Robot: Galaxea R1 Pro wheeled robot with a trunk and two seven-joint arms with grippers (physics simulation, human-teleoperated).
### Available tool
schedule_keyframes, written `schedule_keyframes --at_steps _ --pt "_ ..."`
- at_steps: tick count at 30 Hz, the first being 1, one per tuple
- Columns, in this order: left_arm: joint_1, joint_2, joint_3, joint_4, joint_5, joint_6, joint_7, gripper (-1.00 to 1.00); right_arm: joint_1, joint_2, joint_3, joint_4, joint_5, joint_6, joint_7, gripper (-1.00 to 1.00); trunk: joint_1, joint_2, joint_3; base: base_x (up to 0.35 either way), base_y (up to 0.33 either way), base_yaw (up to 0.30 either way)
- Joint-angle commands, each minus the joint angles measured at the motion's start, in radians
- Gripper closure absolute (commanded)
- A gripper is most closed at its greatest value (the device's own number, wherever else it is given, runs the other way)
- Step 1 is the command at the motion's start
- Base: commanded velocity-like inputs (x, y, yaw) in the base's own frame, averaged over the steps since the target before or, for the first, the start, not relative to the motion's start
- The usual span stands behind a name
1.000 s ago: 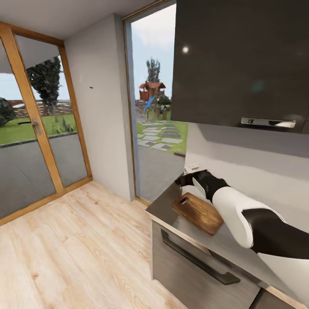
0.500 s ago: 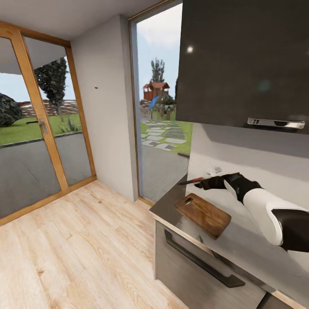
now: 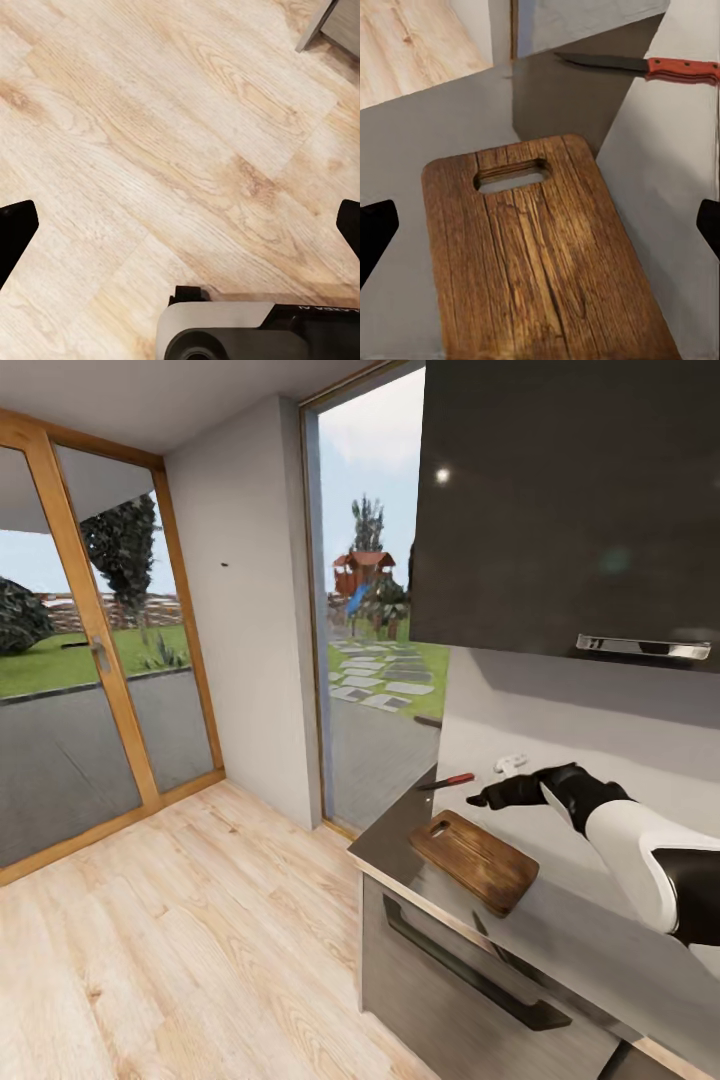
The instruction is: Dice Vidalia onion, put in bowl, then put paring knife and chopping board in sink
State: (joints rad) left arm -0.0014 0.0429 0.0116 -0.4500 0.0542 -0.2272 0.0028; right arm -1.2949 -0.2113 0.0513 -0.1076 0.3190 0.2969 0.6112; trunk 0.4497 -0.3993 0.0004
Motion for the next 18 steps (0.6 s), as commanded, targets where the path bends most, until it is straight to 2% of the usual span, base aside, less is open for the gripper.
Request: schedule_keyframes --at_steps 1,3,6,13,18 --pt "0.0 0.0 -0.001 0.001 0.006 -0.003 0.0 -1.0 0.0 0.0 0.005 -0.002 0.011 0.006 0.004 -1.0 0.0 -0.001 0.0 0.008 0.0 0.0" --pt "0.0 0.0 -0.001 0.001 0.006 -0.003 0.0 -1.0 0.0 0.002 0.006 0.001 0.043 0.005 0.006 -1.0 0.0 -0.001 0.0 0.103 -0.002 0.0" --pt "0.0 0.0 -0.001 0.001 0.006 -0.003 0.0 -1.0 0.0 0.002 0.007 0.013 0.059 0.005 0.006 -1.0 0.0 -0.001 0.0 0.24 -0.058 0.0" --pt "0.0 0.0 -0.001 0.001 0.006 -0.003 0.0 -1.0 0.0 0.002 0.007 0.035 0.066 0.005 0.005 -1.0 0.0 -0.001 0.0 0.288 -0.096 0.0" --pt "0.0 0.0 -0.001 0.001 0.006 -0.003 0.0 -1.0 0.0 0.008 0.007 0.061 0.066 0.004 0.005 -1.0 0.0 -0.001 -0.001 0.086 -0.016 0.0"
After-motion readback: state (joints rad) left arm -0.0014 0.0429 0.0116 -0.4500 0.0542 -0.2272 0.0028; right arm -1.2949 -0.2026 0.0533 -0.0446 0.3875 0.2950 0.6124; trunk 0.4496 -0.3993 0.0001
